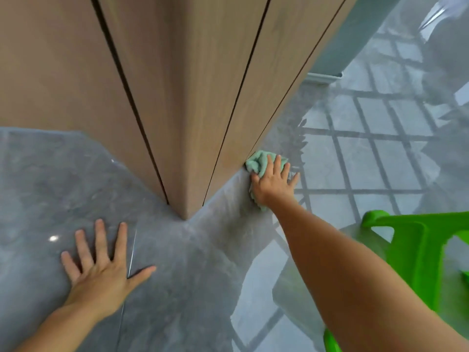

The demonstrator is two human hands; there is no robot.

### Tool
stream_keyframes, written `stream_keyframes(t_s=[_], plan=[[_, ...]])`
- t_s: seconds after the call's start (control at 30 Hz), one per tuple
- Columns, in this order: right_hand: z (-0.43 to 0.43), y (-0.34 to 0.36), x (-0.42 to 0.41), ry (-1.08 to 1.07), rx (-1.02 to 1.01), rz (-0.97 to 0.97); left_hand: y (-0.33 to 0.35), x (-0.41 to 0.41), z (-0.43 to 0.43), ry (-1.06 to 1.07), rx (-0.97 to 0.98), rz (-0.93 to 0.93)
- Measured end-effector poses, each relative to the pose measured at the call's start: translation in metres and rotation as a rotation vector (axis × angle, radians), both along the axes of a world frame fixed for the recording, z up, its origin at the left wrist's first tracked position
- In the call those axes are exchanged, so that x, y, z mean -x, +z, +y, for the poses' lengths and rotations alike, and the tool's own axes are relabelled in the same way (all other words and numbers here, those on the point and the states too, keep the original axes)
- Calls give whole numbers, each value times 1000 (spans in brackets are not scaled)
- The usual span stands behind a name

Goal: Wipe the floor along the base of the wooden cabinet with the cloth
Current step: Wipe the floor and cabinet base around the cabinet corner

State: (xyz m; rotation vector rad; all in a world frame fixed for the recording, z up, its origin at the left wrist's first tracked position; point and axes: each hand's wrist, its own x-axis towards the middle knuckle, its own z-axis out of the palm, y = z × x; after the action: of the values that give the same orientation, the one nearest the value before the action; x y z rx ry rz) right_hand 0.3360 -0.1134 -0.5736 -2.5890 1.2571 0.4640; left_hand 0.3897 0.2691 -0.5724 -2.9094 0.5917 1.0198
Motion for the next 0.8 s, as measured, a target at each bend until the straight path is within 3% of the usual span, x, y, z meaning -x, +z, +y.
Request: stream_keyframes(t_s=[0.1,0.33,0.47,0.57,0.67,0.8], plan=[[14,23,-14,4,-63,95,-1,-1,4,15,-2,36],[182,14,75,728,-186,7,14,-4,-1,16,-52,119],[145,9,71,908,-37,8,16,-5,-4,-9,-81,120],[52,9,64,669,141,145,23,-9,-7,-15,-120,173],[-32,25,43,288,111,331,27,-11,-9,-11,-119,204],[-4,36,14,286,-37,324,27,-15,-9,7,-95,222]])
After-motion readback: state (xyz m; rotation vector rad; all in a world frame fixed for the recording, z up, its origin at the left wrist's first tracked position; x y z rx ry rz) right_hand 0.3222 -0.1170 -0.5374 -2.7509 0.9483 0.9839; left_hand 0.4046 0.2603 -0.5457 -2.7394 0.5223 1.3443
